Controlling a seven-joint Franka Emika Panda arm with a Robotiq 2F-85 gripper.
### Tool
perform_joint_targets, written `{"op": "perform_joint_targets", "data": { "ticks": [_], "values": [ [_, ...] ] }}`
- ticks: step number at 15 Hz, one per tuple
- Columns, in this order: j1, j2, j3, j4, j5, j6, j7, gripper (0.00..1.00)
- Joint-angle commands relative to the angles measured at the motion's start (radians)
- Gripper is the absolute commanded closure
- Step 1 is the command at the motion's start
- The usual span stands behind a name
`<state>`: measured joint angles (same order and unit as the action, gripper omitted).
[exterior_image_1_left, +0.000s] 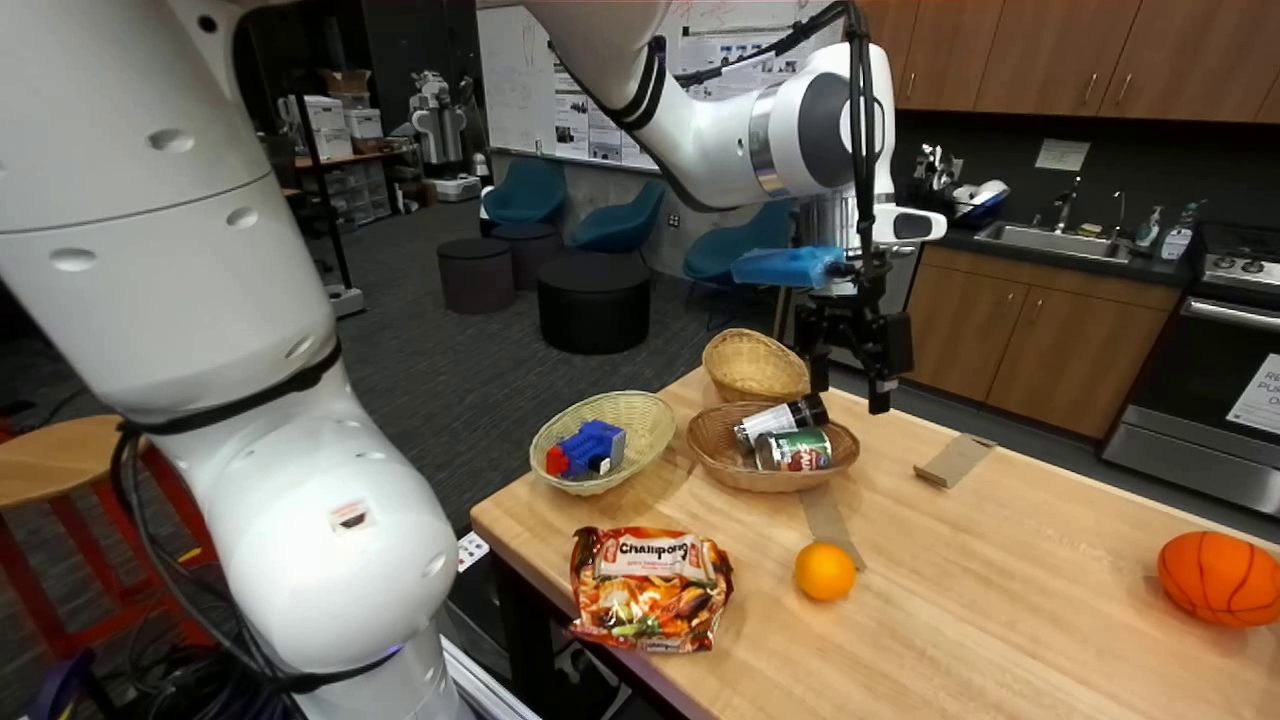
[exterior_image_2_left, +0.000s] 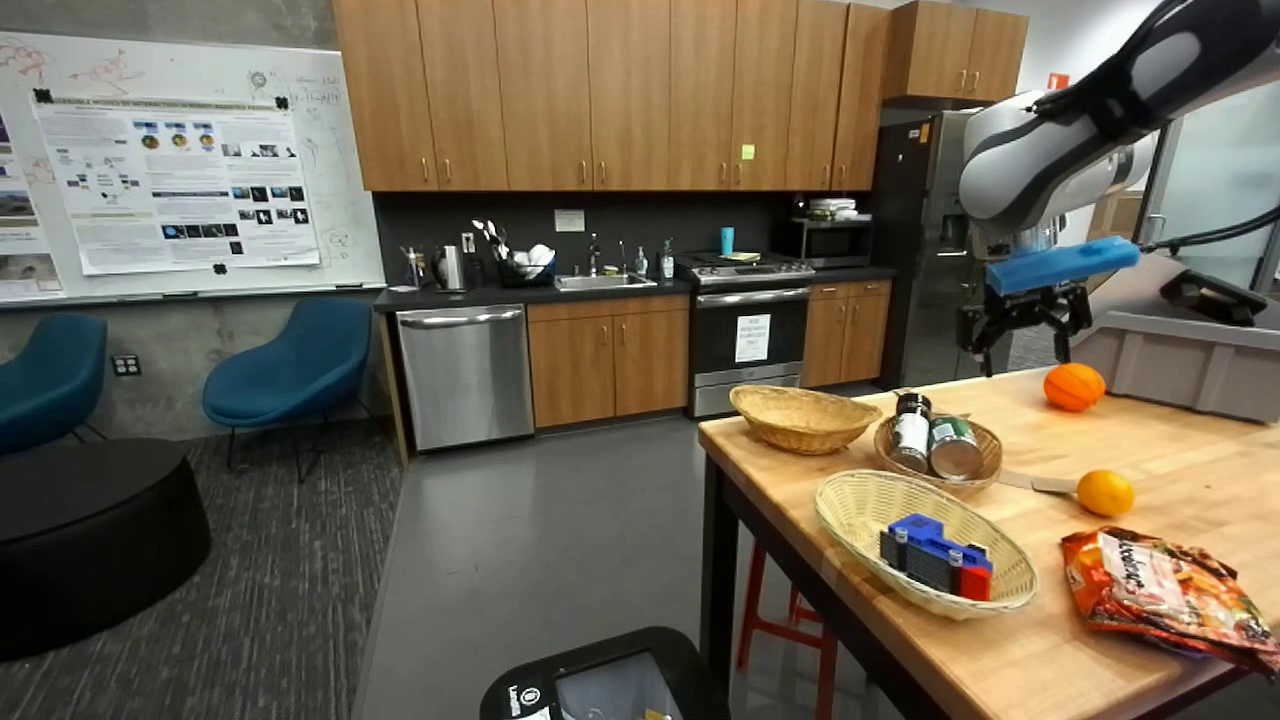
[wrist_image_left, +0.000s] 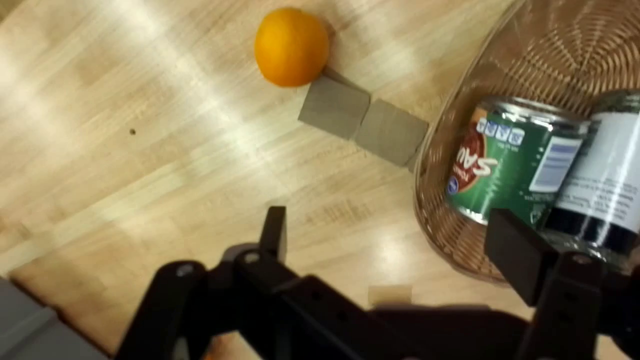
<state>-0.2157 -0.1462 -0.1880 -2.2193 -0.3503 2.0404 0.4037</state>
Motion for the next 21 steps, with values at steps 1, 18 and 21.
{"op": "perform_joint_targets", "data": {
  "ticks": [1, 18, 21],
  "values": [
    [-0.003, 0.023, 0.019, 0.071, -0.045, 0.016, -0.003, 0.0],
    [-0.002, 0.022, 0.021, 0.078, -0.037, 0.034, -0.009, 0.0],
    [-0.005, 0.029, 0.021, 0.08, -0.048, 0.026, 0.01, 0.0]
  ]
}}
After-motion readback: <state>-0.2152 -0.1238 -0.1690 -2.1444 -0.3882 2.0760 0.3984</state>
